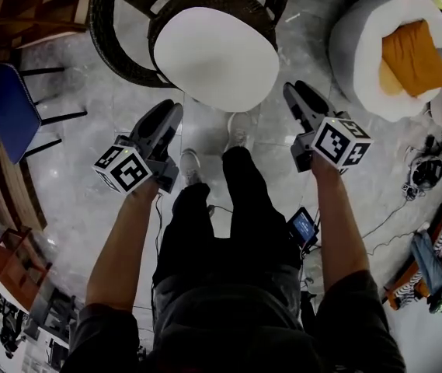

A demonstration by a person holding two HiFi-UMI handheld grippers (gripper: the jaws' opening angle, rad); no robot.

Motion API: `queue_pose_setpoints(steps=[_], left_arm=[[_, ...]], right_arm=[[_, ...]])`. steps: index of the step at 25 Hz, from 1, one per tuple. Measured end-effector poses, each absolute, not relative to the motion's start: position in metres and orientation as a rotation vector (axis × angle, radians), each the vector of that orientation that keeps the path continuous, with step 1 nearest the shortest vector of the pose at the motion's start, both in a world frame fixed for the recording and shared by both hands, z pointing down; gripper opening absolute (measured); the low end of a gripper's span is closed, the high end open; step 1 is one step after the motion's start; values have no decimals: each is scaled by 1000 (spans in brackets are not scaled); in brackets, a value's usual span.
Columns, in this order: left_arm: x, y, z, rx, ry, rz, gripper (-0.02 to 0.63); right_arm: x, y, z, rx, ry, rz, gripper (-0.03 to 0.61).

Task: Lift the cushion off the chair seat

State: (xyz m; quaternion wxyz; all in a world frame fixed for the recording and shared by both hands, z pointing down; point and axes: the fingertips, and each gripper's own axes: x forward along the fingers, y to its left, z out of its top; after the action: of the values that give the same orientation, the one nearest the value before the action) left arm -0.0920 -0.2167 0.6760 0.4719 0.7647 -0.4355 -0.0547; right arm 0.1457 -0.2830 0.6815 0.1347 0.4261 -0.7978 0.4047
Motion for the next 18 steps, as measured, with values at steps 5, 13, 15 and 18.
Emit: queue_pose_setpoints(steps=[5, 13, 15, 18], left_arm=[[-79, -211, 731, 1809, -1047, -110, 143], [-63, -208, 804, 1714, -1042, -90, 149], [-61, -205, 822, 1693, -1041, -83, 149], [-58, -201, 852, 1672, -1031, -64, 155]], right_arm=[[149, -282, 734, 1204, -2263, 1223, 135], [165, -279, 808, 1187, -2194, 1294, 154], [168, -277, 827, 1187, -2177, 1318, 155], [170, -274, 856, 1183, -2156, 1362, 158]])
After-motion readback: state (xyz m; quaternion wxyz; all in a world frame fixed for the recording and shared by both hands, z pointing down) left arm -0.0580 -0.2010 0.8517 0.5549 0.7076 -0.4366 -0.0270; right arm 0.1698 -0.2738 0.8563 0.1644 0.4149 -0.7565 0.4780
